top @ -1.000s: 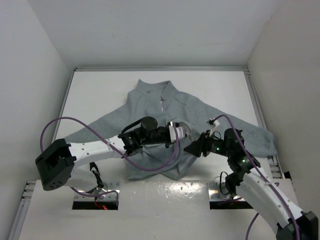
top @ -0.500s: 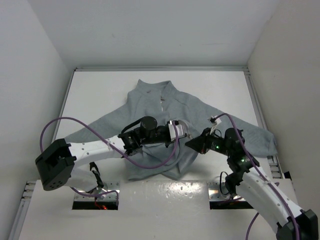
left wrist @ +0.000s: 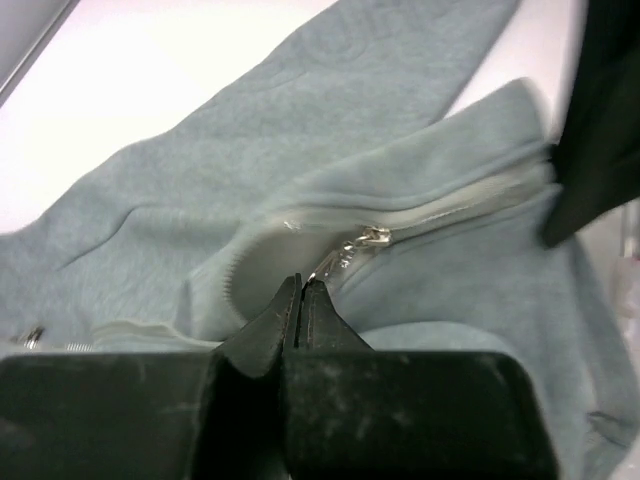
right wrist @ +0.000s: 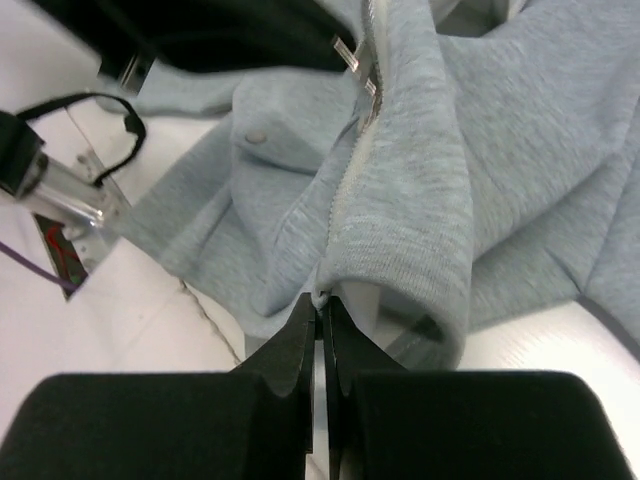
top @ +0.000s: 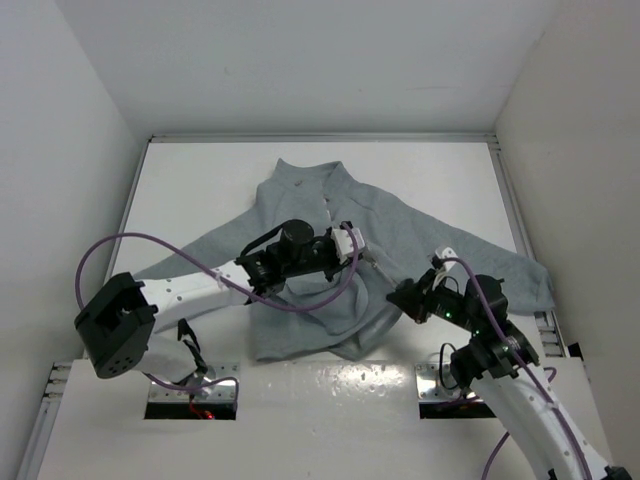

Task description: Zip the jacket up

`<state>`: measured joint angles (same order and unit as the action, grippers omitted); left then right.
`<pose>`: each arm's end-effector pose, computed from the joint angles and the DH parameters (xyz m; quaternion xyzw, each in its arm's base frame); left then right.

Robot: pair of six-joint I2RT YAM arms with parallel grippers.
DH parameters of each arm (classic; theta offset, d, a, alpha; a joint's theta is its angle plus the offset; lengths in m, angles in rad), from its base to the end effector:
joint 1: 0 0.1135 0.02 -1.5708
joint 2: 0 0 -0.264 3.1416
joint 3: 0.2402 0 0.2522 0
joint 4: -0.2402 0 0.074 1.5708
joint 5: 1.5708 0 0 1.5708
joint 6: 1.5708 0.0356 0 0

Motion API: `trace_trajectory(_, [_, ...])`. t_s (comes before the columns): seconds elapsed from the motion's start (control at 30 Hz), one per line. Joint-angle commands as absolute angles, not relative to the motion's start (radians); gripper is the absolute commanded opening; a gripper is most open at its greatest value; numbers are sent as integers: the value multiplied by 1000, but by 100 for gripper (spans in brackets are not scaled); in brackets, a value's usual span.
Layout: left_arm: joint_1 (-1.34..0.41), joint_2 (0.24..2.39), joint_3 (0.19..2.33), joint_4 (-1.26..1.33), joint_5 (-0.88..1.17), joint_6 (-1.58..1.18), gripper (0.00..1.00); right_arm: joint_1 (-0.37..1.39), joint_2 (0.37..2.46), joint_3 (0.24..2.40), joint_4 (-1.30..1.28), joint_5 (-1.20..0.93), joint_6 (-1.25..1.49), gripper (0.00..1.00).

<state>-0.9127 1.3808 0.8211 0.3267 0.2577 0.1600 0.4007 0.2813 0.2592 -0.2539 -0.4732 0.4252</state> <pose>0.1855 -0.2548 0.2685 0.4661 0.6280 -0.3198 0.5349 0.0989 0.0595 0.2126 -0.1319 0.7771 0.4065 0.4620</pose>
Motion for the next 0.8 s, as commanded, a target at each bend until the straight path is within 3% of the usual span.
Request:
trace_trajectory(0.0, [-821,1405,873,310,80,178,0,400,220,301,-434,-514,348,0])
trace_trajectory(0.77, [-528,1496,876,288,6,293,0,402,134,475,-755,-468,141,0])
